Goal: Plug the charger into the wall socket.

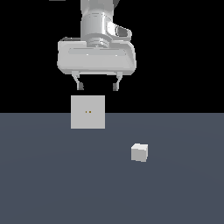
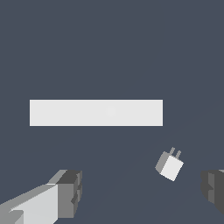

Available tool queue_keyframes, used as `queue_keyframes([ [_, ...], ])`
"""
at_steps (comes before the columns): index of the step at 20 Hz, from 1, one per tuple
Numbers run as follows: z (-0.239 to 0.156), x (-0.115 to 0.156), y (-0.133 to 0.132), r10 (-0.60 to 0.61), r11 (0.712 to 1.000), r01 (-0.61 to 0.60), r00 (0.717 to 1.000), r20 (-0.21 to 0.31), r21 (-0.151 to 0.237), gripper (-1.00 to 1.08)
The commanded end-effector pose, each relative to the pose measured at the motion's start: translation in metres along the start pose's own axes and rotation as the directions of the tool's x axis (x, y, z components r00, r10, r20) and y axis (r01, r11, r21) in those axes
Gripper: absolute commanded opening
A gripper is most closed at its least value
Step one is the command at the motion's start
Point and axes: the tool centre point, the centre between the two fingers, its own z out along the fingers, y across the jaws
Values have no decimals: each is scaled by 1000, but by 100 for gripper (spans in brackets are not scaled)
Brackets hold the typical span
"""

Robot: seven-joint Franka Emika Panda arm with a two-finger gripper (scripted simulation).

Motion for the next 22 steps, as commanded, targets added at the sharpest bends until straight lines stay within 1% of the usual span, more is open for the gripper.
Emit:
queue_keyframes([
  [1, 0, 0, 0, 0, 1000, 0, 1000, 0, 0, 100],
  [6, 2, -1, 2, 8, 1000, -8, 1000, -8, -2, 100],
  [11, 6, -4, 7, 32, 999, -32, 999, -31, -6, 100],
  [16, 14, -10, 15, 71, 997, -72, 995, -70, -12, 100],
  [22, 28, -19, 29, 136, 990, -140, 981, -137, -18, 100],
])
